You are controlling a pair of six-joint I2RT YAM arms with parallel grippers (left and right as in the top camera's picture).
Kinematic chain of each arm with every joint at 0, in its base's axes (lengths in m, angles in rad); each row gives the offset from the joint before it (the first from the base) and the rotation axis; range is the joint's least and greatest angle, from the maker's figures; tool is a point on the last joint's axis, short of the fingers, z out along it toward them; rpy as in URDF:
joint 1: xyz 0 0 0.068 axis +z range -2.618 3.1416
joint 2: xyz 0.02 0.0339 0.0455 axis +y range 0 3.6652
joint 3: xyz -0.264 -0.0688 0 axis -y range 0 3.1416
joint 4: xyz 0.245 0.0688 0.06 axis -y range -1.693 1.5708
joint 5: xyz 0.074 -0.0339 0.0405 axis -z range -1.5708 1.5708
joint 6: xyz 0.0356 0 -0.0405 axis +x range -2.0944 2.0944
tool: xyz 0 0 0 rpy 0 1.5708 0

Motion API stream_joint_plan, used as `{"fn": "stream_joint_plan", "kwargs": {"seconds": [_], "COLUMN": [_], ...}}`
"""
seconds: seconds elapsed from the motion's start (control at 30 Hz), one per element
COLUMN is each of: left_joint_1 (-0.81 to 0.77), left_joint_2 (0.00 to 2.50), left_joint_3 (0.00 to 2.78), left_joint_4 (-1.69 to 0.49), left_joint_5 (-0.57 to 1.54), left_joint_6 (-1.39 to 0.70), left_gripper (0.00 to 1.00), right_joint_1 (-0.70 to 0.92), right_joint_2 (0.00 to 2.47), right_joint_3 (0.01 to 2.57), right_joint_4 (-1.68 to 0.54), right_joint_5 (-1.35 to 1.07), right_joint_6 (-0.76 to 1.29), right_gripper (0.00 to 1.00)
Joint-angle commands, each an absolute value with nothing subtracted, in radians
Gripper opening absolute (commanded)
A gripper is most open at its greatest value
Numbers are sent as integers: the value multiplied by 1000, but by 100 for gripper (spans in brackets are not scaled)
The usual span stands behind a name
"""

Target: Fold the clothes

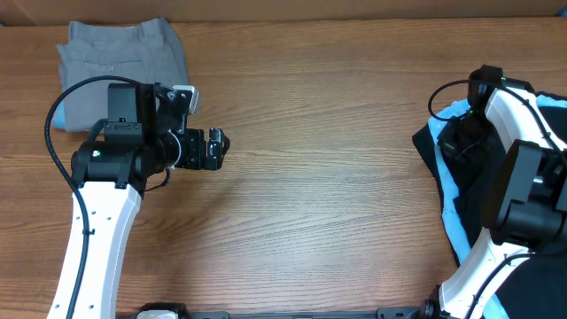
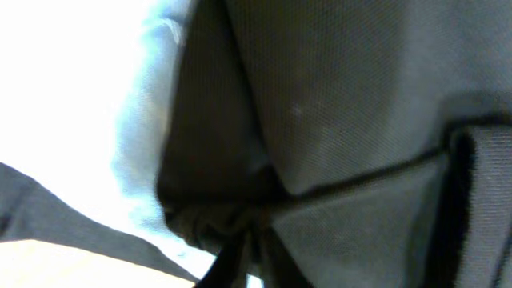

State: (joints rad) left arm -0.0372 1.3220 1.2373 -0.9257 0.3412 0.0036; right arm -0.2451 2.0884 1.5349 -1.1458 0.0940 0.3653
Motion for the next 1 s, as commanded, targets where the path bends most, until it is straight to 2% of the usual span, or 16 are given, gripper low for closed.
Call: {"fn": "stream_joint_plan", "kwargs": {"seconds": [0.0, 0.6, 0.87, 0.97], "left_joint_1": [-33, -33, -31, -27], "left_joint_2": [1332, 1332, 1330, 1314], "left_joint_3": [1265, 1265, 1275, 1294], "left_joint_4": [-947, -941, -938, -939], "left_joint_5": [356, 277, 269, 173], "left_joint_6": [16, 23, 8, -78], "left_gripper": [100, 100, 100, 100], "right_joint_1": [-258, -281, -182, -90], "right_joint_2": [2089, 1829, 1812, 1812], "right_joint_3": [1538, 1762, 2115, 2252], "right_joint_4": [-1162, -1230, -1361, -1398], "right_joint_5": [165, 108, -20, -51], "right_joint_6": [424, 397, 316, 309], "right_gripper": [4, 4, 4, 4]}}
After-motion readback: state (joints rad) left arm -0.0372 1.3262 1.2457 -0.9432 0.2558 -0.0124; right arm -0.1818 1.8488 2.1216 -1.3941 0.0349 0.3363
